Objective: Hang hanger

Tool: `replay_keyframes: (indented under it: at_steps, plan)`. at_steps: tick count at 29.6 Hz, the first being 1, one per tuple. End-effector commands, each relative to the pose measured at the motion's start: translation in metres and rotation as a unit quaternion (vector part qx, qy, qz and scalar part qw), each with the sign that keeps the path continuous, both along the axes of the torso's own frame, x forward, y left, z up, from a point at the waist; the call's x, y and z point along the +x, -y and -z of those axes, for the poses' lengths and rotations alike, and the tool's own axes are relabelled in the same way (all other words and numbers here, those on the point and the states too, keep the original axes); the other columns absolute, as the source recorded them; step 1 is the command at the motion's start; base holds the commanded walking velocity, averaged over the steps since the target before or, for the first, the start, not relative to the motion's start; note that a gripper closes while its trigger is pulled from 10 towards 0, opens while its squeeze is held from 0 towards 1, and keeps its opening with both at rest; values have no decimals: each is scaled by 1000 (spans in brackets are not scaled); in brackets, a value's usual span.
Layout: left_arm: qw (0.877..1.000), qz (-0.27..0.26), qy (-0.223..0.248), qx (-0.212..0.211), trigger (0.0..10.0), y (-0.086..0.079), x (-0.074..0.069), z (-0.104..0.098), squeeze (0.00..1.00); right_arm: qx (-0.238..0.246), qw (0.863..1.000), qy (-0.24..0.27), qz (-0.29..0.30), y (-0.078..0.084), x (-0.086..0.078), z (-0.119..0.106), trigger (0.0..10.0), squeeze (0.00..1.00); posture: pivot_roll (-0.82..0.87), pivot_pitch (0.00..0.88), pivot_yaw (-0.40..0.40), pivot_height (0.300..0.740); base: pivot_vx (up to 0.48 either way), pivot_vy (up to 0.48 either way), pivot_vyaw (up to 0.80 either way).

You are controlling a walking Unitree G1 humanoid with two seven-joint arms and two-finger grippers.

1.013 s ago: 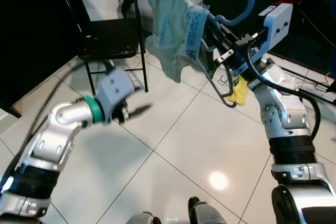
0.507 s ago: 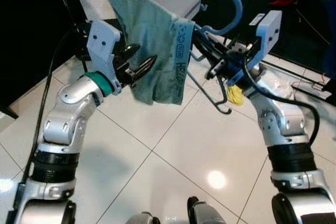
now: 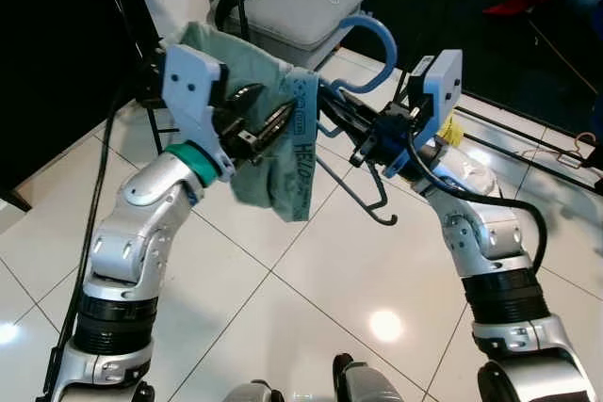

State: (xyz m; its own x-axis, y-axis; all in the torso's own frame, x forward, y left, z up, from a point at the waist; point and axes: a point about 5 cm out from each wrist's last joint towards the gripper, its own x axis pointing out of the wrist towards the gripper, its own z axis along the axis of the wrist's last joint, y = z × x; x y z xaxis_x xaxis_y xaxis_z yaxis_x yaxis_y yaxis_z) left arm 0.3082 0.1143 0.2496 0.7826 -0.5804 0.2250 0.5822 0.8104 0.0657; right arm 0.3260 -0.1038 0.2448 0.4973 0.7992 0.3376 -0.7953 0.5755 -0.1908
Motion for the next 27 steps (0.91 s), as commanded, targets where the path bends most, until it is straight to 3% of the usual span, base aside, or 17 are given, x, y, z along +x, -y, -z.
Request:
replay_keyframes:
  at_steps: [1,11,12,13,27]
  plan:
    - [1000,-2,-10,8,10000,2,-3,4,0,-1,1000,0,-14,-5,-1,-2,10000,0,32,100,67,740,0,0,0]
    - [1000,-14,-22,5,9686,6,-1,6,0,0,1000,7,-19,-8,0,-7,10000,0,27,102,65,740,0,0,0]
    - [1000,-19,-22,3,2627,5,0,5,0,0,1000,8,-20,-8,0,-8,10000,0,27,104,65,740,0,0,0]
    - [1000,-21,-19,2,0,5,1,4,0,0,1000,9,-20,-8,0,-9,10000,0,27,104,66,740,0,0,0]
    - [1000,-23,-18,8,0,6,-1,5,0,3,1000,12,-17,-7,1,-11,10000,0,29,106,66,740,0,0,0]
